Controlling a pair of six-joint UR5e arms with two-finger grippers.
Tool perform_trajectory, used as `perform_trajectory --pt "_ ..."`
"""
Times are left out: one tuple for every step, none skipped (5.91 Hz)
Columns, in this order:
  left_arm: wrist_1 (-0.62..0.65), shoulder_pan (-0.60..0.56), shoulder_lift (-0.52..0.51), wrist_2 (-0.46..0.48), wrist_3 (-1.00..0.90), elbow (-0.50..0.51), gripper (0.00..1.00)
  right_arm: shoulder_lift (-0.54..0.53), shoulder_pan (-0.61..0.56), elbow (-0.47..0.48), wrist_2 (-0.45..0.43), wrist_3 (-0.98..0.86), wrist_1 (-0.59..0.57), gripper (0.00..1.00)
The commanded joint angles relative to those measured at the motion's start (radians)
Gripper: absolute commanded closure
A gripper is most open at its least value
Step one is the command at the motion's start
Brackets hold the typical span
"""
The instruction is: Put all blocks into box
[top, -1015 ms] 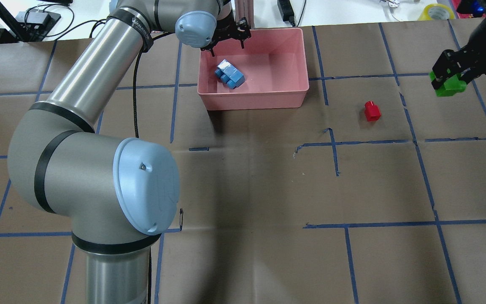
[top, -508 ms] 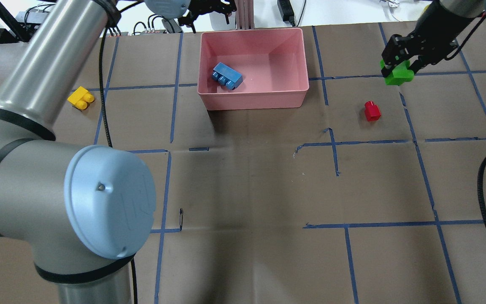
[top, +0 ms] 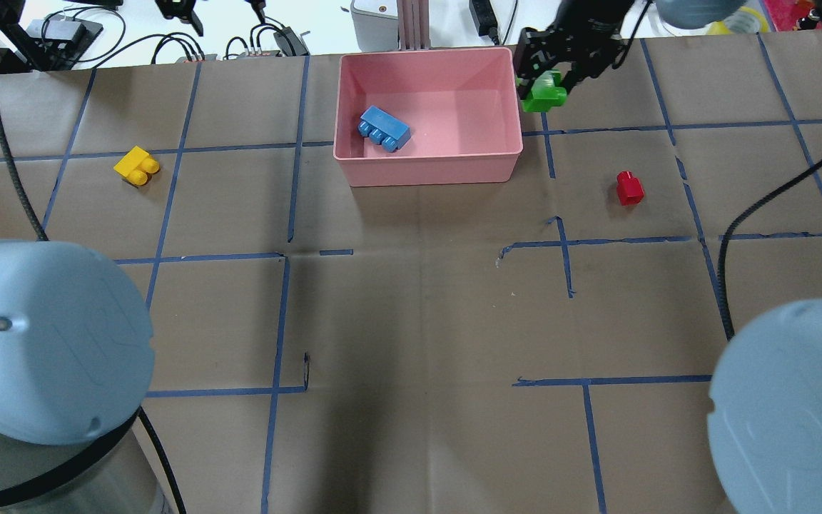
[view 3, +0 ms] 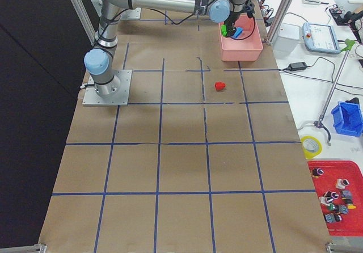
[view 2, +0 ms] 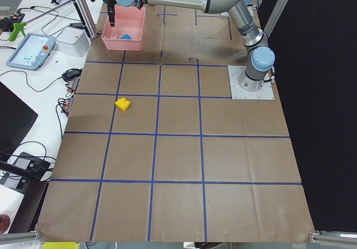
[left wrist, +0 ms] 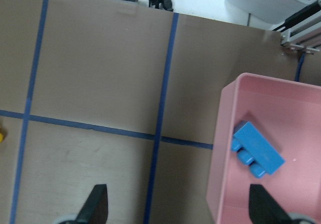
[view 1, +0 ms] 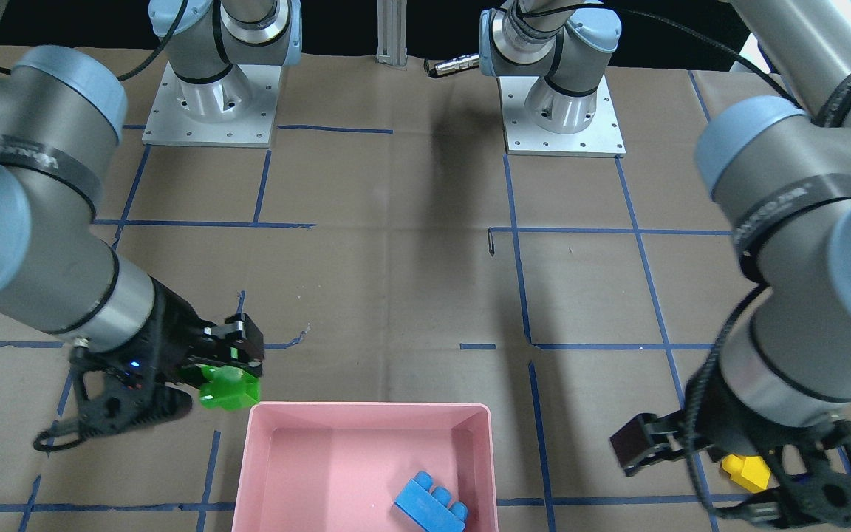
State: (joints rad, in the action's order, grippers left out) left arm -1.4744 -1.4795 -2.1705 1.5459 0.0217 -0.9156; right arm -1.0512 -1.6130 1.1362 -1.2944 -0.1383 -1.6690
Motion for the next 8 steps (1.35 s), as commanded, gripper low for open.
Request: perform_trajectory --pt "-0.004 0.173 0.038 -0.05 -0.302 -0.057 0.01 0.228 -0.111 -0.28 0.026 0.052 -0.005 0.9" --pt "-0.014 0.259 0.037 -0.068 -0.486 -0.068 0.01 0.284 -0.125 -0.359 0.023 0.055 -0.002 0.83" --pt "-0.021 0.321 0.035 -0.063 -0.704 -0.086 0.01 0.289 -0.127 -0.361 0.023 0.054 -0.002 0.82" --pt "-0.021 0.34 0.029 -0.041 -0.896 -0.101 0.01 0.289 -0.127 -0.361 0.027 0.054 -0.002 0.76" --pt "-0.02 0.331 0.017 0.018 -1.071 -0.106 0.01 0.289 -0.127 -0.363 0.026 0.057 0.0 0.77" --pt "-0.014 0.332 -0.003 0.017 -1.097 -0.108 0.01 0.299 -0.127 -0.362 0.026 0.057 -0.002 0.77" --pt "-0.003 0.332 -0.034 0.008 -1.089 -0.123 0.01 0.313 -0.125 -0.363 0.026 0.049 -0.005 0.13" --pt "0.04 0.332 -0.09 0.007 -1.082 -0.126 0.01 0.313 -0.125 -0.363 0.027 0.052 -0.005 0.0"
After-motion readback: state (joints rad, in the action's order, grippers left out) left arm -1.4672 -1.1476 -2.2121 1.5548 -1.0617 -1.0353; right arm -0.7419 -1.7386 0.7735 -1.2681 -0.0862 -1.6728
